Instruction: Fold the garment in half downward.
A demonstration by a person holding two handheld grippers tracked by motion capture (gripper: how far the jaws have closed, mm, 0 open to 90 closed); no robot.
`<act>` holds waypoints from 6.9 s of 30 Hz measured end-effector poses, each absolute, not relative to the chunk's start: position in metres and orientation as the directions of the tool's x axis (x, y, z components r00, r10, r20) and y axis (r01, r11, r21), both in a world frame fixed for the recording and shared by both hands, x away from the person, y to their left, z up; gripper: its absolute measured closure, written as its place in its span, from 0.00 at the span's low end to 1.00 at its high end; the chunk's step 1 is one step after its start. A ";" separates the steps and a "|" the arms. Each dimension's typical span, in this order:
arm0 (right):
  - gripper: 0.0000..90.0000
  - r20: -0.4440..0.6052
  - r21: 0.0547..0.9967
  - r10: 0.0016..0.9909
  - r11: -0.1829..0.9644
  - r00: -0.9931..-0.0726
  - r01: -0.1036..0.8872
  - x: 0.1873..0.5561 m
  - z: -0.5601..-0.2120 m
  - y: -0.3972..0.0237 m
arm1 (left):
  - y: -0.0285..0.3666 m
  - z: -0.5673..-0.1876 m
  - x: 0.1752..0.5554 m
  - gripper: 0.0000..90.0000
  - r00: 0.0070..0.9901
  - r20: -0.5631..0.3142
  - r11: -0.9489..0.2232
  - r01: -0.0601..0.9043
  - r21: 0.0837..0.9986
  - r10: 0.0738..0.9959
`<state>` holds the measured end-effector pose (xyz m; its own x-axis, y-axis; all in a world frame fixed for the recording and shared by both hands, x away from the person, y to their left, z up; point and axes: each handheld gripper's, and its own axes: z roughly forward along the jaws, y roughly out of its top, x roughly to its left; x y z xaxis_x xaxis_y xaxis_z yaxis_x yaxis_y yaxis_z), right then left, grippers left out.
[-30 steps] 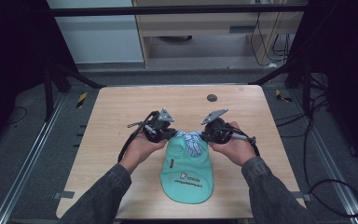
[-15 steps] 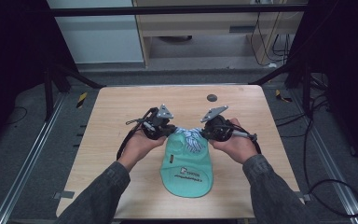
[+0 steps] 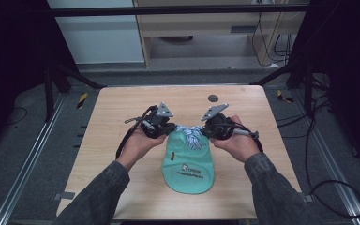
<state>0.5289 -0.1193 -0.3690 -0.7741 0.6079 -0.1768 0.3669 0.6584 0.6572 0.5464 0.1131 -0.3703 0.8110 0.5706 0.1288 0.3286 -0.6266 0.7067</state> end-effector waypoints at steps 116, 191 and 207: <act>0.67 -0.227 0.671 0.639 0.650 -0.735 0.358 0.570 -0.379 -0.117 | 0.109 -0.337 0.558 0.96 0.798 0.221 -0.642 0.251 0.724 0.561; 0.93 -0.325 0.579 0.465 0.786 -0.823 0.216 0.504 -0.449 -0.072 | 0.157 -0.449 0.503 0.96 0.812 0.210 -0.648 0.249 0.720 0.545; 0.92 -0.305 0.573 0.429 0.796 -0.850 0.196 0.490 -0.460 -0.069 | 0.165 -0.467 0.481 0.98 0.809 0.177 -0.618 0.266 0.740 0.560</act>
